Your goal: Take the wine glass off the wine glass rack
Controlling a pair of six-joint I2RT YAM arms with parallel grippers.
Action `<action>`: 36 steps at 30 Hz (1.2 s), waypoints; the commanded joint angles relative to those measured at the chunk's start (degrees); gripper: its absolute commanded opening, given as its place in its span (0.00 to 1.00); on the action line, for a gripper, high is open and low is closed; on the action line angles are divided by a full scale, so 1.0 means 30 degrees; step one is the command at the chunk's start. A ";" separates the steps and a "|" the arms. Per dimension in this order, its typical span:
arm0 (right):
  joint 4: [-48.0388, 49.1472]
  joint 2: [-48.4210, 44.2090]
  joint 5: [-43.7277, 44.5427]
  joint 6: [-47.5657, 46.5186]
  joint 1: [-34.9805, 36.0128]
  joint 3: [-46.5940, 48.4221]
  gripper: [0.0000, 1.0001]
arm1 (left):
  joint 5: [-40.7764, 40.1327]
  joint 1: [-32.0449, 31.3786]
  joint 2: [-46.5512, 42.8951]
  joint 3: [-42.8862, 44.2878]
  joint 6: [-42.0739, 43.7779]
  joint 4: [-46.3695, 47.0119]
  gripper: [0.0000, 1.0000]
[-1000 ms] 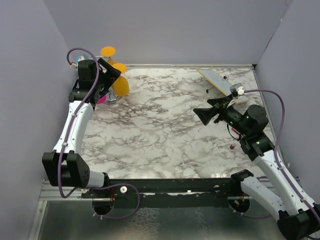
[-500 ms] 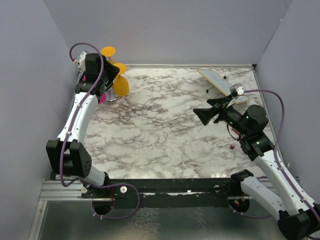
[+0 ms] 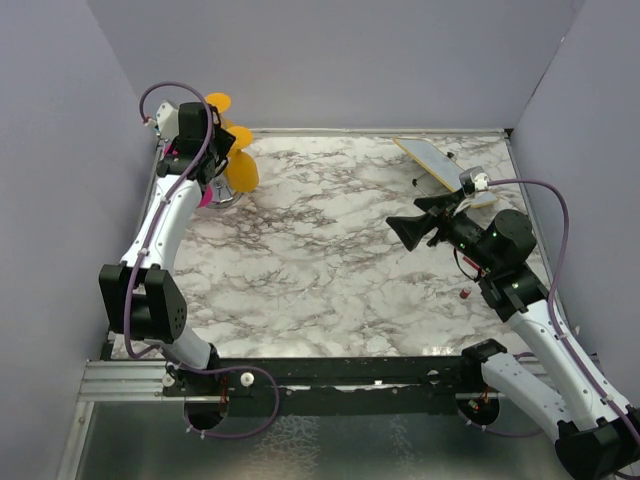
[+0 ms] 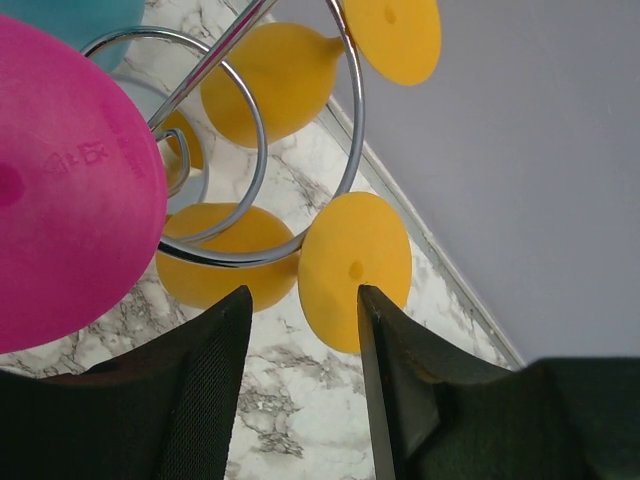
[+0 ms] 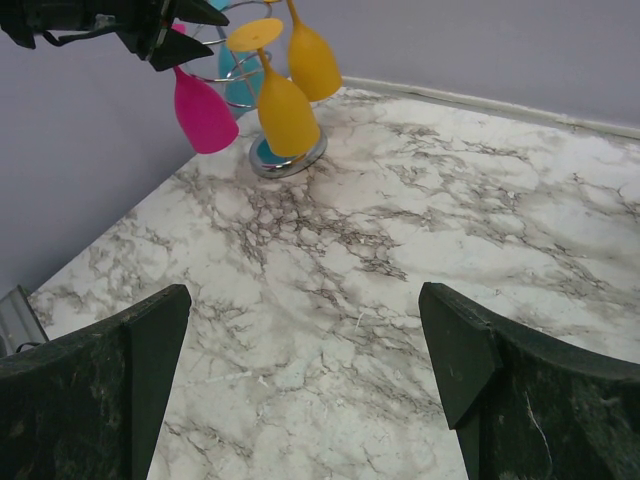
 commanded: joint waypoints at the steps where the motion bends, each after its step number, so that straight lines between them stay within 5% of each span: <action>1: 0.0502 0.0021 0.0475 -0.0146 0.0090 -0.0092 1.00 | -0.0965 -0.0115 0.0568 0.0989 -0.0097 -0.0365 0.48; 36: 0.0560 0.0067 0.0542 -0.0104 0.0090 -0.0220 1.00 | -0.0551 -0.0247 0.1327 0.1533 -0.0563 -0.0310 0.21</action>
